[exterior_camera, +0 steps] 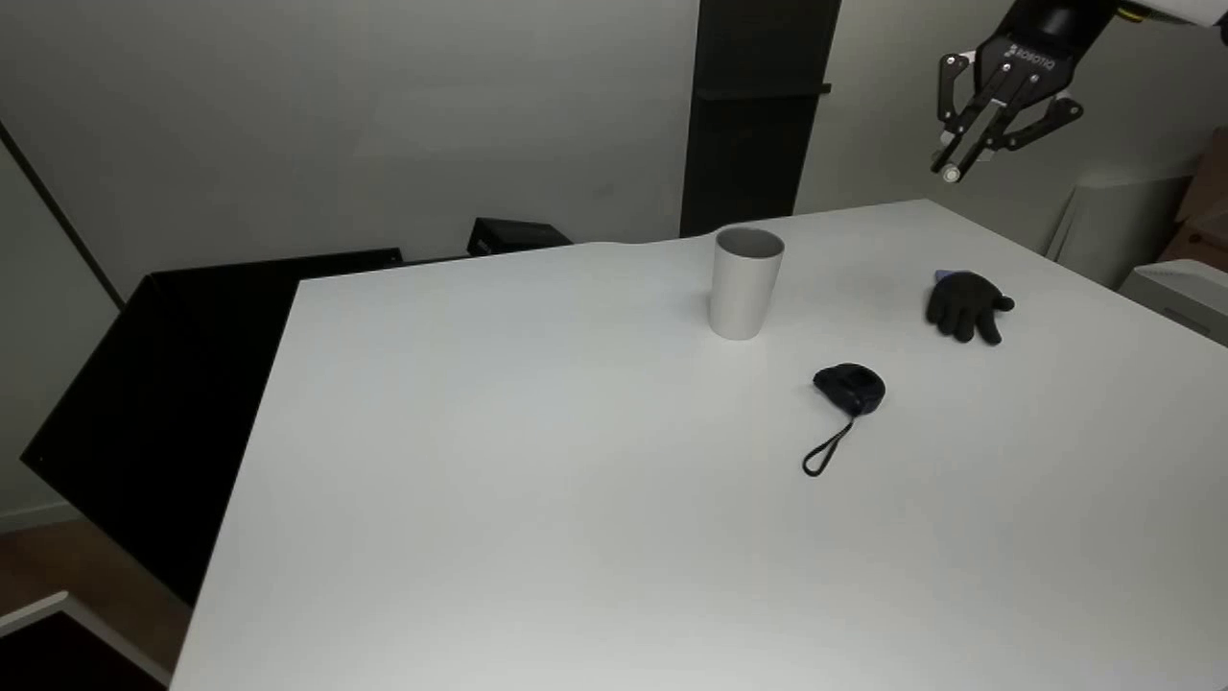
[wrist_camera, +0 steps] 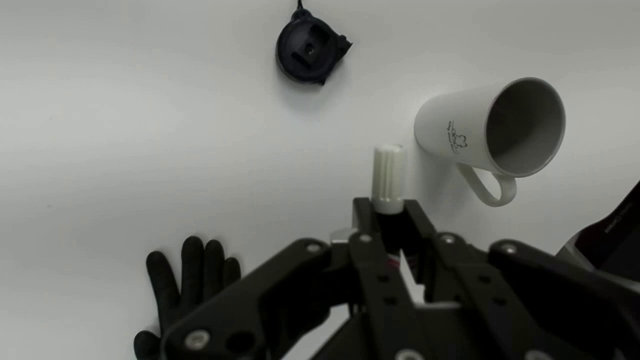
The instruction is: Pick up the pen and put it in the mug cup
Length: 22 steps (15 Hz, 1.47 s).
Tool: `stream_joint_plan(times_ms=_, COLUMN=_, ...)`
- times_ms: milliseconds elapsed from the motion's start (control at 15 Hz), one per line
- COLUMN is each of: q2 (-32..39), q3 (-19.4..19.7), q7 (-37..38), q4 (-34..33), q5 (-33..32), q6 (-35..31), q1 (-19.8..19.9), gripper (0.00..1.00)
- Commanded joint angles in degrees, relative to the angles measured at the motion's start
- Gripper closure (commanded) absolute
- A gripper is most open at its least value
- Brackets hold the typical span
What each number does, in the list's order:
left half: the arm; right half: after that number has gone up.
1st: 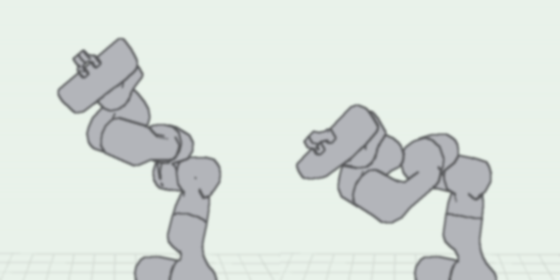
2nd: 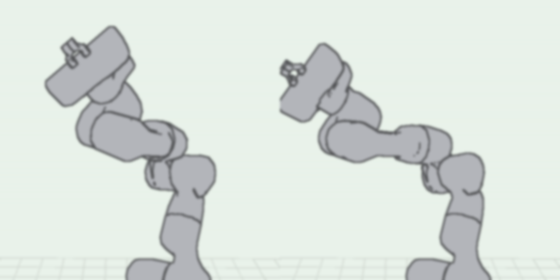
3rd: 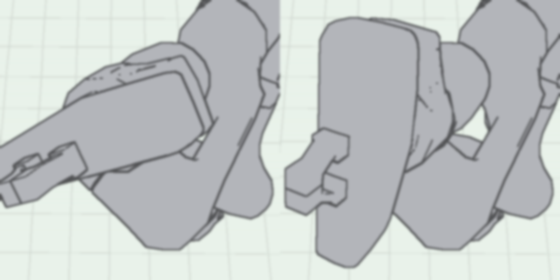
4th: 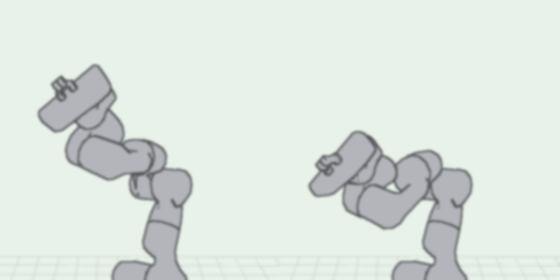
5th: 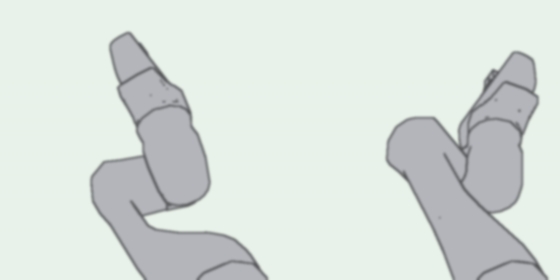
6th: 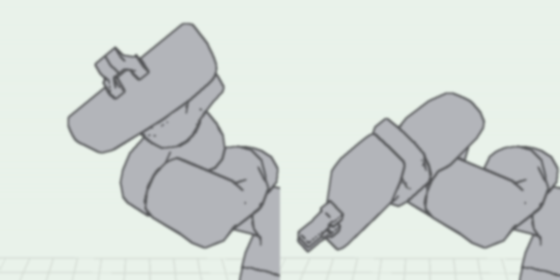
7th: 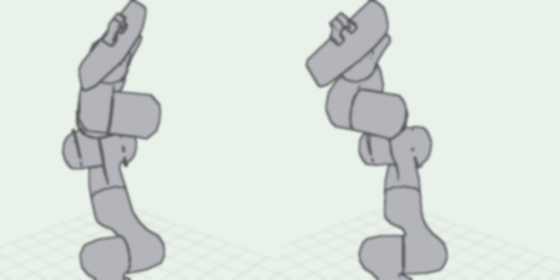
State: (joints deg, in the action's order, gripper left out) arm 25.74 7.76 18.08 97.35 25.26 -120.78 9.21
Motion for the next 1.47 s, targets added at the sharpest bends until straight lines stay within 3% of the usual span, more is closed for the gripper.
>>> stream_joint_plan(times_ms=0, q2=7.7, q3=-2.2, q7=4.1, q4=-12.4, q5=3.6, q6=7.2, q1=1.6, gripper=0.93)
stream_joint_plan(times_ms=800, q2=23.5, q3=-8.5, q7=13.4, q4=-36.4, q5=10.2, q6=24.4, q1=1.3, gripper=0.93)
stream_joint_plan(times_ms=1400, q2=30.1, q3=-9.0, q7=19.3, q4=-44.8, q5=19.2, q6=30.9, q1=3.3, gripper=0.93)
